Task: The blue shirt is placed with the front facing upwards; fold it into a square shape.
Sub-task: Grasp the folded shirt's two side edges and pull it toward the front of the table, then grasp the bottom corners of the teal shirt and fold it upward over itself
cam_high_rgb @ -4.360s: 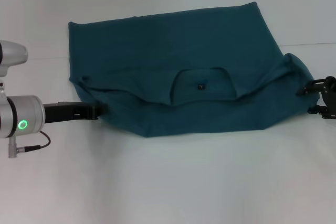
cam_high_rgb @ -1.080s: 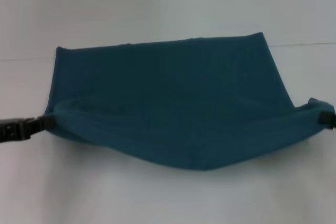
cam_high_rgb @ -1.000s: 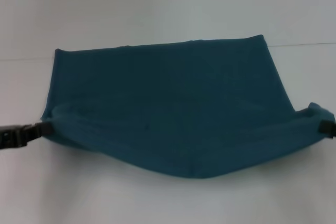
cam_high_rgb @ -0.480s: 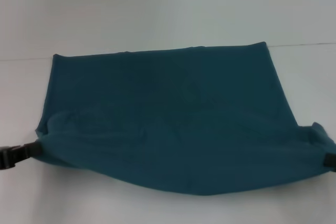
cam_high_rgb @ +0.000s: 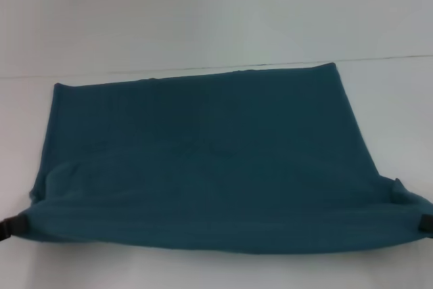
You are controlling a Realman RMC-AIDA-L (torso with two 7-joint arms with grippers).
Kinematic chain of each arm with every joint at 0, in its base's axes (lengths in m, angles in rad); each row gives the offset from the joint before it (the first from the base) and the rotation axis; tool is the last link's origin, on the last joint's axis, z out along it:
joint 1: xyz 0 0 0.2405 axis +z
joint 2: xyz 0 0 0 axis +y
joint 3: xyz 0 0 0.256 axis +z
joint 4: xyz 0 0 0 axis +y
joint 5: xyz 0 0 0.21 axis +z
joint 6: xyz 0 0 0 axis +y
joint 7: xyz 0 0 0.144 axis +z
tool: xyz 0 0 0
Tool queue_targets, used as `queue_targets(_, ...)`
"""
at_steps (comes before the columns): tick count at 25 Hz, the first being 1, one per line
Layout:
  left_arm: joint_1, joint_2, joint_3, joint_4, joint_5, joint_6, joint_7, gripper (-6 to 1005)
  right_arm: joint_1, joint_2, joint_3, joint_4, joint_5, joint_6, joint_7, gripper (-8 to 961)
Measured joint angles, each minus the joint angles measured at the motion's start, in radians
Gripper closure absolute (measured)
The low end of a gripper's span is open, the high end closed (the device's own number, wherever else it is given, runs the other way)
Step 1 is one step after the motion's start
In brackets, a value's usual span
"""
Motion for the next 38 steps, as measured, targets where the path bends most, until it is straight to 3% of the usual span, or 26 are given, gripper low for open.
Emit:
queue_targets(9, 0.023, 0.0, -0.001, 0.007, -0.004, 0.016, 0.007, 1000, 0.023, -0.002, 0.003, 0.005, 0.003, 0.003, 0.001, 852)
queue_targets(19, -0.04, 0.007, -0.024, 0.038, -0.005, 0.0, 0.003, 1000, 0.075, 0.001, 0.061, 0.007, 0.009, -0.018, 0.004, 853)
queue_targets(27, 0.0, 0.0, -0.027, 0.021, -0.012, 0.062, 0.007, 1000, 0.009, 0.002, 0.121, 0.016, 0.005, -0.091, -0.023, 852)
queue_targets(31, 0.061, 0.0, -0.033, -0.006, -0.034, 0.079, -0.007, 1000, -0.012, 0.003, 0.13, 0.015, 0.005, -0.098, -0.033, 852)
queue_targets(38, 0.09, 0.0, -0.114, -0.031, -0.04, 0.145, -0.007, 1000, -0.024, 0.012, 0.132, 0.072, 0.003, -0.122, -0.062, 852)
